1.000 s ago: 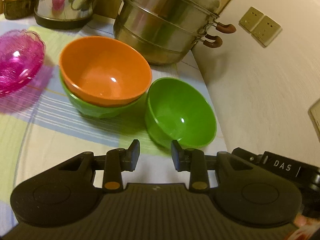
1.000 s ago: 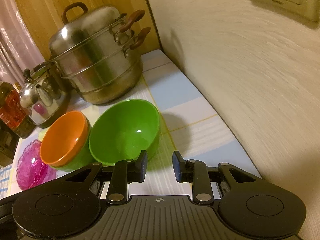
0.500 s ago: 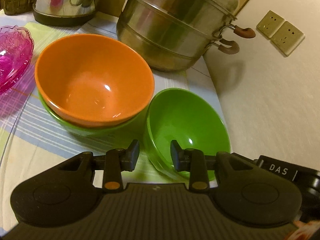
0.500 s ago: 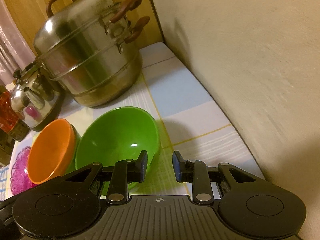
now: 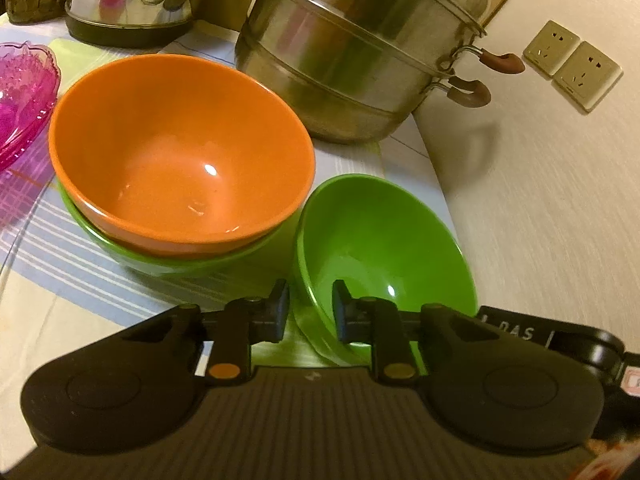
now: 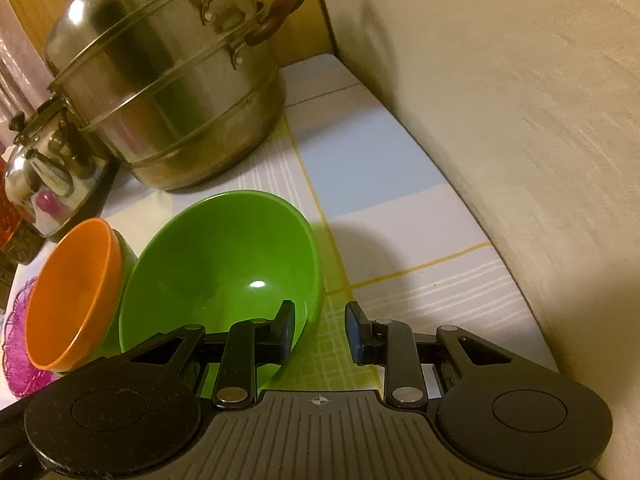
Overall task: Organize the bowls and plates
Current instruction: 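Close both grippers on the green bowl rim and lift it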
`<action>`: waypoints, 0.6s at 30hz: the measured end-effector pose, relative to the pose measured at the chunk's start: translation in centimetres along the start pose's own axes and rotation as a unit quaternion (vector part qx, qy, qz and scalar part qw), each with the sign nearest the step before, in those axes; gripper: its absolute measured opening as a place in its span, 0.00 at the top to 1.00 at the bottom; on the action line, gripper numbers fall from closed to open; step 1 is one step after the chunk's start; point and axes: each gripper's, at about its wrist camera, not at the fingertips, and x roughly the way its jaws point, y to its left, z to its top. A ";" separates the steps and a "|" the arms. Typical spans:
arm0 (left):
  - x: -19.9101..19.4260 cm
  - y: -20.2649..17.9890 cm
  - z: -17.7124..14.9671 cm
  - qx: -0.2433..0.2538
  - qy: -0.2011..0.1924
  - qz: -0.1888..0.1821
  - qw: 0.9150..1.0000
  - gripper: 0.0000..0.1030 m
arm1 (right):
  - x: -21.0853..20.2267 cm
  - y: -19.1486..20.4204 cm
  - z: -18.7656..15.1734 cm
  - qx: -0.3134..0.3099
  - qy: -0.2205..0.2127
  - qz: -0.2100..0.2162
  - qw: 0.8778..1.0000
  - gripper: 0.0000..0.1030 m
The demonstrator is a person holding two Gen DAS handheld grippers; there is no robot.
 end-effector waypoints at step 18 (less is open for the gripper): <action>-0.3 -0.2 -0.1 0.019 0.012 -0.011 1.000 0.84 | -0.4 0.3 -0.8 0.001 -0.003 -0.008 1.000 0.86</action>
